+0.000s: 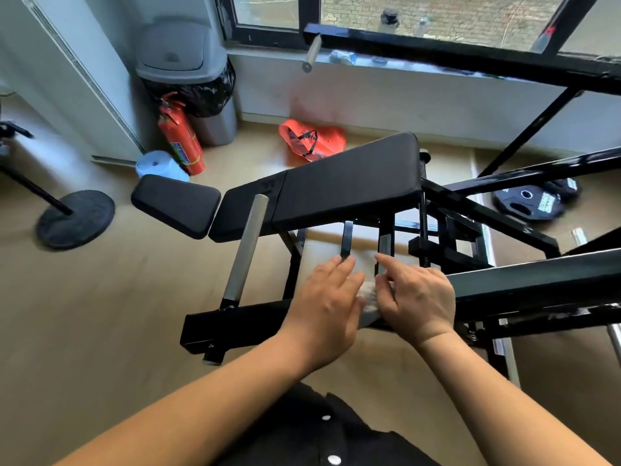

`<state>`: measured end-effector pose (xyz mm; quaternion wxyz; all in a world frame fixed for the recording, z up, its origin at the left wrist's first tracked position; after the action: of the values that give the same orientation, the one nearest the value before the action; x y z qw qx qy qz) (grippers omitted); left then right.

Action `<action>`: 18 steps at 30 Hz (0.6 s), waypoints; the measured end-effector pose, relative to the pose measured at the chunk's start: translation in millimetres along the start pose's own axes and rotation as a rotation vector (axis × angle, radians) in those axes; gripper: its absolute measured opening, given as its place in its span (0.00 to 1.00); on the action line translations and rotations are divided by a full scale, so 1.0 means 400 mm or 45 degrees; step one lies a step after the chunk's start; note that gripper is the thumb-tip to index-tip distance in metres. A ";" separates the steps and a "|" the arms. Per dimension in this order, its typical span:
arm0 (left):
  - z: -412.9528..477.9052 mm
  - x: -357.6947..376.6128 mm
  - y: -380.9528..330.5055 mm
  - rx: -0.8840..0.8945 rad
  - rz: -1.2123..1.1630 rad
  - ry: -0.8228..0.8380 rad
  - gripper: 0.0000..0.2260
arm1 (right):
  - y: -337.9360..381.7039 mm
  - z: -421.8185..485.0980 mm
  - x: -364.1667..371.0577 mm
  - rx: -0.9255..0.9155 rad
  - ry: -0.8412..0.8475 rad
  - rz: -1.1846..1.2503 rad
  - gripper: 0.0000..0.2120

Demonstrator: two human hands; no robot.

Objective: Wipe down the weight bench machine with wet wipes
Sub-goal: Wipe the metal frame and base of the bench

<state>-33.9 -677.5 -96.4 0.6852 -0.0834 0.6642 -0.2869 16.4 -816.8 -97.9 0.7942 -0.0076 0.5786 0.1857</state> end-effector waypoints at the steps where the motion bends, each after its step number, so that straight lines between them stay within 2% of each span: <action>1: 0.015 0.020 -0.014 0.016 0.015 0.041 0.21 | 0.000 0.000 -0.002 0.005 0.005 0.007 0.22; 3: 0.043 0.057 -0.039 0.016 -0.009 0.143 0.17 | -0.010 -0.002 0.003 0.067 0.036 0.118 0.24; 6: 0.088 0.088 -0.044 0.005 -0.018 0.263 0.14 | -0.058 0.010 -0.027 0.293 0.032 0.591 0.21; 7: 0.101 0.092 -0.043 0.003 -0.029 0.323 0.16 | -0.073 0.018 -0.047 0.299 -0.026 0.593 0.19; 9: 0.121 0.099 -0.045 0.040 -0.002 0.434 0.19 | -0.110 0.030 -0.068 0.232 -0.109 0.166 0.15; 11: 0.108 0.100 -0.038 0.099 0.060 0.468 0.23 | -0.149 0.026 -0.042 0.301 0.018 -0.131 0.15; 14: 0.042 0.090 0.000 0.196 0.177 0.496 0.27 | -0.159 0.014 -0.024 0.411 0.124 -0.149 0.17; 18: 0.009 0.078 0.053 0.234 0.263 0.534 0.30 | -0.150 0.020 -0.036 0.327 0.000 -0.094 0.16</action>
<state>-25.8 -676.7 -133.5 0.5629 0.1091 0.7680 -0.2855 38.3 -874.9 -94.0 0.7950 0.0728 0.5968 0.0809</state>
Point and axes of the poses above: each hand's wrist, its own z-axis towards the middle knuckle, its own x-axis out of the palm, y = z × x, the point moved 8 cm from there along z, towards the middle knuckle, and after that the axes turned 2 degrees about -y, right-handed, at the moved point
